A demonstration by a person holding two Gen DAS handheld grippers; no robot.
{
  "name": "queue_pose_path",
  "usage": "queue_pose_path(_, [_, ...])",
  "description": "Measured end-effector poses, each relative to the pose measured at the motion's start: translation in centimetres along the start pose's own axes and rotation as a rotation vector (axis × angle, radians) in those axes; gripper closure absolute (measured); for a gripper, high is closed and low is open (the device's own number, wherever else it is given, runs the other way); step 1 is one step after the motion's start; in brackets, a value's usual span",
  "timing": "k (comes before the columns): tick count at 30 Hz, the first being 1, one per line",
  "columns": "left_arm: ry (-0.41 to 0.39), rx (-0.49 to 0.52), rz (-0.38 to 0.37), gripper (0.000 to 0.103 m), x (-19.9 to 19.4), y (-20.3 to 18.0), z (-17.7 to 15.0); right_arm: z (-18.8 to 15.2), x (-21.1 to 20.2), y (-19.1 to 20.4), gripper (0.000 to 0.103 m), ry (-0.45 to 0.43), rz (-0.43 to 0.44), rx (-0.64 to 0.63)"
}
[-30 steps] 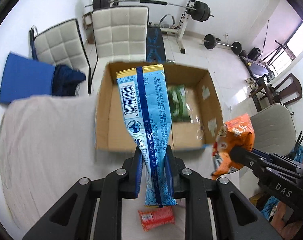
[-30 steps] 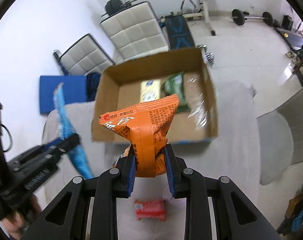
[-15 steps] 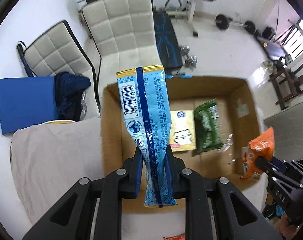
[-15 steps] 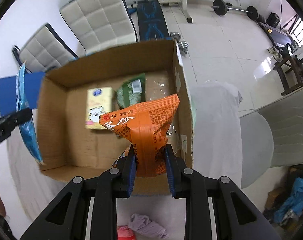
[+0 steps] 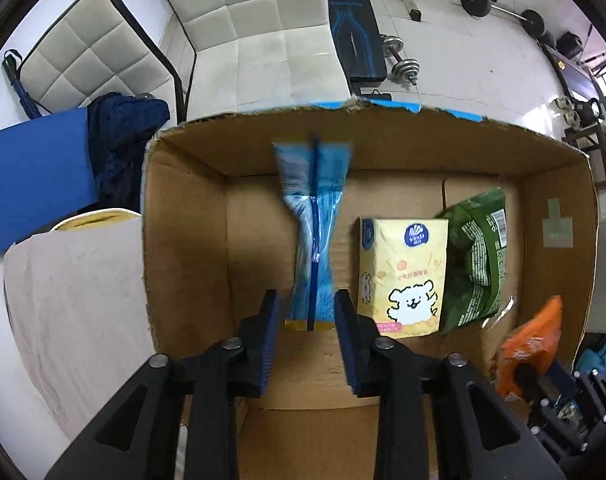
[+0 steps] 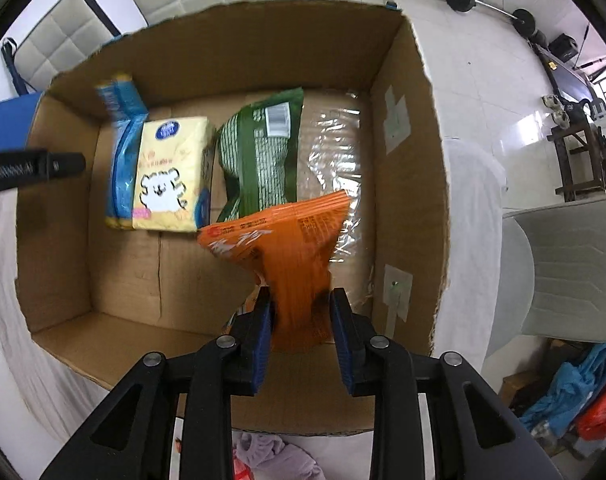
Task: Organize soft objects
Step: 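Carry the blue stick pack and orange bag into the box and release both, then grasp the red snack pack with the left tool while the right tool grasps the lilac sock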
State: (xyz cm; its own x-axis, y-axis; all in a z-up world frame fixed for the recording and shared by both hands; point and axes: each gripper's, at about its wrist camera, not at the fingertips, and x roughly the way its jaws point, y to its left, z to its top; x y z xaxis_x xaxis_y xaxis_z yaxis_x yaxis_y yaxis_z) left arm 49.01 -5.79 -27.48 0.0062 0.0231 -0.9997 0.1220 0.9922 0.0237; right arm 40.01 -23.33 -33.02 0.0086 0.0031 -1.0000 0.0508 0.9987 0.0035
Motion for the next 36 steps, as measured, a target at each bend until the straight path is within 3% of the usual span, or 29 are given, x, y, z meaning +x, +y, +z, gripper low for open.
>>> queue_pose_path(2, [-0.020, 0.001, -0.001, 0.071, -0.8, -0.1, -0.2, 0.0, -0.2, 0.1, 0.070, -0.003, -0.005, -0.004])
queue_pose_path(4, [-0.034, 0.002, -0.003, 0.068, -1.3, 0.0, -0.2, 0.0, -0.4, 0.1, 0.056, -0.002, 0.002, 0.001])
queue_pose_path(6, [-0.050, -0.003, -0.014, 0.067, -2.2, 0.0, -0.5, -0.1, -0.6, 0.0, 0.049, -0.004, 0.012, 0.008])
queue_pose_path(11, [-0.110, -0.009, -0.030, 0.065, -4.9, 0.0, -2.7, -1.0, -1.7, 0.0, 0.045, -0.012, 0.017, 0.012])
queue_pose_path(13, [-0.133, -0.005, -0.031, 0.065, -5.8, -0.2, -3.9, -1.6, -2.2, 0.1, 0.038, -0.016, 0.019, 0.009])
queue_pose_path(19, [-0.171, -0.022, -0.070, 0.062, -7.7, -0.5, -8.3, -3.6, -3.5, 0.6, 0.037, -0.035, 0.042, 0.002])
queue_pose_path(21, [-0.187, -0.035, -0.074, 0.053, -8.2, -0.5, -9.4, -4.3, -4.1, 0.8, 0.037, -0.045, 0.044, -0.005])
queue_pose_path(22, [-0.201, -0.044, -0.075, 0.049, -8.5, -0.5, -9.9, -4.6, -4.5, 1.0, 0.031, -0.052, 0.045, -0.010])
queue_pose_path(24, [-0.225, -0.058, -0.064, 0.024, -8.9, -0.4, -10.9, -5.3, -5.2, 1.2, 0.019, -0.075, 0.051, -0.019])
queue_pose_path(26, [-0.243, -0.071, -0.044, 0.012, -9.3, -0.4, -11.9, -5.9, -5.9, 1.3, 0.016, -0.094, 0.052, -0.022])
queue_pose_path(30, [-0.275, -0.094, -0.025, 0.010, -9.9, -0.1, -13.7, -7.3, -7.3, 1.6, 0.015, -0.129, 0.055, -0.042])
queue_pose_path(33, [-0.300, -0.121, -0.011, 0.010, -10.4, 0.2, -14.9, -8.2, -8.1, 1.5, 0.000, -0.155, 0.058, -0.048])
queue_pose_path(36, [-0.348, -0.143, 0.014, 0.005, -11.3, 0.1, -16.1, -9.2, -9.3, 1.4, 0.000, -0.187, 0.061, -0.052])
